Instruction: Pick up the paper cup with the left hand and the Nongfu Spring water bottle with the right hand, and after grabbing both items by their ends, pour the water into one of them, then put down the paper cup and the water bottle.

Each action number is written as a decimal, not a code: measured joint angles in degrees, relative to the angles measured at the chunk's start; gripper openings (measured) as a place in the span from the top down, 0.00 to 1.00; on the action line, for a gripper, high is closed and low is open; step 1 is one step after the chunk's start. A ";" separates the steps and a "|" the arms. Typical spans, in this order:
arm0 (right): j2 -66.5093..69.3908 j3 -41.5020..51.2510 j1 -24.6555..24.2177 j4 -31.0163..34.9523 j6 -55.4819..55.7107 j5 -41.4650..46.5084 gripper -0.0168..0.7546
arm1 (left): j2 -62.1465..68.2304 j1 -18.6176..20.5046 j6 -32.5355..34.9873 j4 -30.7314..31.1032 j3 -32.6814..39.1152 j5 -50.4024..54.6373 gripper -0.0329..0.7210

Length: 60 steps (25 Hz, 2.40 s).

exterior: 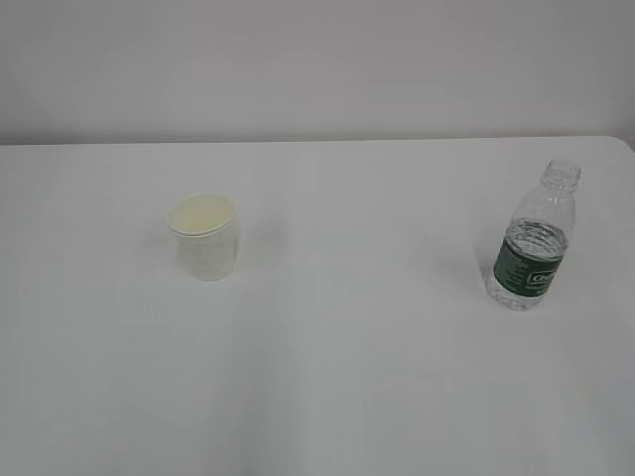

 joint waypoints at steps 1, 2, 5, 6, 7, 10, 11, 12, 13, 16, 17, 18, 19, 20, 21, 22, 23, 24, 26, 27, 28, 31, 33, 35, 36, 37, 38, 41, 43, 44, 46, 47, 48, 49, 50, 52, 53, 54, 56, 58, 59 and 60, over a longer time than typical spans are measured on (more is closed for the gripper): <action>0.00 0.00 0.00 0.00 0.00 0.00 0.22 | 0.00 0.00 0.00 0.00 0.00 0.00 0.23; 0.00 0.00 0.00 0.00 0.00 0.00 0.22 | 0.00 0.00 0.00 0.00 0.00 0.00 0.24; 0.00 0.00 0.00 0.00 0.00 0.00 0.22 | 0.00 0.00 0.00 0.00 0.00 0.00 0.24; 0.00 0.00 0.00 0.00 0.00 0.00 0.22 | 0.00 0.00 0.00 0.00 0.00 0.00 0.24; 0.00 0.00 0.00 -0.30 0.00 0.00 0.22 | 0.00 0.00 0.00 0.00 0.00 0.00 0.25; 0.00 0.00 0.00 -0.55 0.12 0.00 0.22 | 0.00 0.00 0.00 0.00 0.00 0.00 0.25; 0.00 0.00 0.00 -0.67 0.12 0.00 0.22 | 0.00 0.00 0.00 0.00 0.00 0.00 0.25; 0.00 0.00 0.00 -0.67 0.12 0.00 0.22 | 0.00 0.00 0.00 0.00 0.00 0.00 0.26; 0.00 0.00 0.00 -0.79 0.12 0.00 0.22 | 0.00 0.00 0.00 0.00 0.00 0.00 0.26; 0.00 0.00 0.00 -0.86 0.12 0.00 0.22 | 0.00 0.00 0.00 0.00 0.00 0.00 0.27; 0.00 0.00 0.00 -0.86 0.12 0.00 0.22 | 0.00 0.00 0.00 0.00 0.00 0.00 0.27; 0.00 0.00 0.00 -0.86 0.23 0.00 0.22 | 0.00 0.00 0.00 0.00 0.00 0.00 0.27; 0.00 0.00 0.00 -0.86 0.23 0.00 0.22 | 0.00 0.00 0.00 0.00 0.00 0.00 0.27; 0.00 0.00 0.00 -0.86 0.35 0.00 0.22 | 0.00 0.00 0.00 0.00 0.00 0.00 0.27; 0.00 0.00 0.00 -0.86 0.35 0.00 0.22 | 0.00 0.00 0.00 0.00 0.00 0.00 0.27; 0.00 0.00 0.00 -0.86 0.59 0.00 0.22 | 0.00 0.00 0.00 -0.26 0.00 -0.05 0.27; 0.00 0.00 0.00 -0.59 0.94 -0.31 0.22 | 0.00 0.00 0.00 -0.74 -0.14 -0.35 0.27; 0.00 -0.35 0.00 -0.34 1.18 -0.91 0.22 | 0.00 0.00 0.00 -1.41 -0.38 -1.22 0.27; 0.00 -1.25 0.00 0.00 1.50 -3.53 0.22 | 0.10 0.00 0.00 -2.69 -1.76 -3.43 0.27; 0.00 -1.81 0.00 0.00 1.63 -5.06 0.22 | 0.31 0.00 0.00 -3.09 -2.55 -4.45 0.27; 0.00 -2.26 0.00 0.00 1.62 -6.40 0.22 | 0.80 0.00 0.00 -3.09 -3.24 -4.92 0.27; 0.00 -3.83 0.00 0.64 1.84 -7.73 0.22 | 3.85 0.00 0.00 -3.20 -5.72 -6.30 0.27; 0.26 -4.66 0.00 1.32 1.84 -7.98 0.22 | 6.25 0.00 0.00 -3.20 -7.71 -7.41 0.27; 1.59 -5.38 0.00 2.42 1.92 -9.22 0.22 | 8.89 0.00 0.00 -3.20 -9.87 -8.89 0.27; 2.27 -5.60 0.00 3.03 1.92 -10.17 0.22 | 9.86 0.00 0.00 -3.20 -10.84 -9.43 0.27; 3.15 -5.72 0.00 3.65 1.92 -11.38 0.22 | 10.84 0.00 0.00 -3.20 -11.97 -9.96 0.27; 4.10 -5.95 0.00 4.23 1.92 -12.55 0.22 | 12.04 0.00 0.00 -3.20 -12.84 -10.48 0.27; 6.92 -6.48 0.00 5.10 1.92 -15.38 0.22 | 15.66 0.00 0.00 -2.64 -15.49 -11.47 0.27; 8.70 -6.48 0.00 5.17 1.92 -17.67 0.22 | 18.04 0.00 0.00 -1.94 -16.83 -12.43 0.27; 9.83 -6.48 0.00 5.17 1.96 -19.34 0.22 | 18.85 0.00 0.00 -1.42 -17.12 -13.25 0.27; 12.12 -6.48 0.00 5.17 1.96 -23.03 0.22 | 20.01 0.00 0.00 -0.51 -17.36 -15.91 0.27; 12.93 -6.48 0.00 5.23 1.96 -25.03 0.22 | 20.14 0.00 0.00 -0.26 -17.36 -17.78 0.28; 13.78 -6.48 0.00 5.23 1.96 -27.08 0.22 | 20.27 0.00 0.00 -0.15 -17.36 -20.01 0.28; 14.61 -6.48 0.00 5.32 1.96 -29.05 0.22 | 20.48 0.00 0.00 -0.03 -17.36 -22.19 0.28; 15.39 -6.48 0.12 5.32 1.96 -30.81 0.22 | 20.96 0.00 0.00 -0.05 -17.46 -24.80 0.29; 17.66 -6.48 0.47 5.38 2.06 -34.92 0.22 | 22.06 0.00 0.00 0.06 -17.46 -28.79 0.29; 18.68 -6.48 0.56 5.38 2.06 -36.49 0.22 | 22.78 0.00 0.00 0.22 -17.46 -30.38 0.29; 19.96 -6.48 0.59 5.79 2.06 -38.04 0.22 | 23.63 0.00 0.00 0.31 -17.46 -31.70 0.29; 22.38 -6.48 0.69 6.47 2.06 -40.43 0.22 | 25.73 0.00 0.00 0.77 -17.46 -34.21 0.29; 24.13 -6.48 0.69 6.85 2.06 -42.53 0.22 | 28.08 0.00 0.00 1.00 -17.46 -37.80 0.29; 24.73 -6.48 0.69 6.85 2.06 -43.86 0.22 | 29.20 0.00 0.00 0.98 -17.46 -39.57 0.29; 25.26 -6.48 0.69 6.54 2.06 -45.03 0.22 | 30.50 0.00 0.00 0.98 -17.46 -41.64 0.29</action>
